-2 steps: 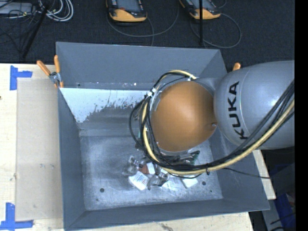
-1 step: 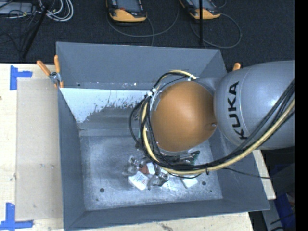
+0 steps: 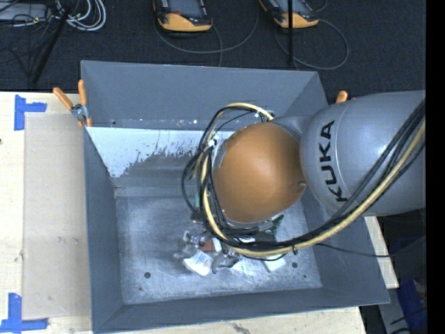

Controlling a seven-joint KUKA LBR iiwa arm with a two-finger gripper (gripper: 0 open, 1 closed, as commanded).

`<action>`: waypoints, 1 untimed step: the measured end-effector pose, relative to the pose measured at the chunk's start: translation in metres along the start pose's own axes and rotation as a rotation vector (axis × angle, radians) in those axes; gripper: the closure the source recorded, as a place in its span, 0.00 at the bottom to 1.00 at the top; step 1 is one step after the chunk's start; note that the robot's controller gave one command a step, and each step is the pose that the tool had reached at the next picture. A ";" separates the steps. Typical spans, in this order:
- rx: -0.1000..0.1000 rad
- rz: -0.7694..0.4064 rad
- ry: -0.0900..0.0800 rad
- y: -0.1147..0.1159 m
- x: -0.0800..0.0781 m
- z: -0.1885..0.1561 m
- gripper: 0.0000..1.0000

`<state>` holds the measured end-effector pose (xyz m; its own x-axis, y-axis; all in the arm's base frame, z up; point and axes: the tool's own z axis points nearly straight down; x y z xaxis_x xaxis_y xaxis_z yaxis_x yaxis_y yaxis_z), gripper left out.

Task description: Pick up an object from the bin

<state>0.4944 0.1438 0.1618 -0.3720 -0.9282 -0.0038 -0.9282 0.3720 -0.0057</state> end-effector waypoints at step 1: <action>-0.007 -0.360 0.002 -0.021 0.026 0.054 1.00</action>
Offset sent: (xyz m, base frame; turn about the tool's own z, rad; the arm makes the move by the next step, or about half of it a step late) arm 0.0220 0.0295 -0.0918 -0.2003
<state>0.5047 0.1114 0.1077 -0.0212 -0.9998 -0.0005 -0.9998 0.0212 0.0003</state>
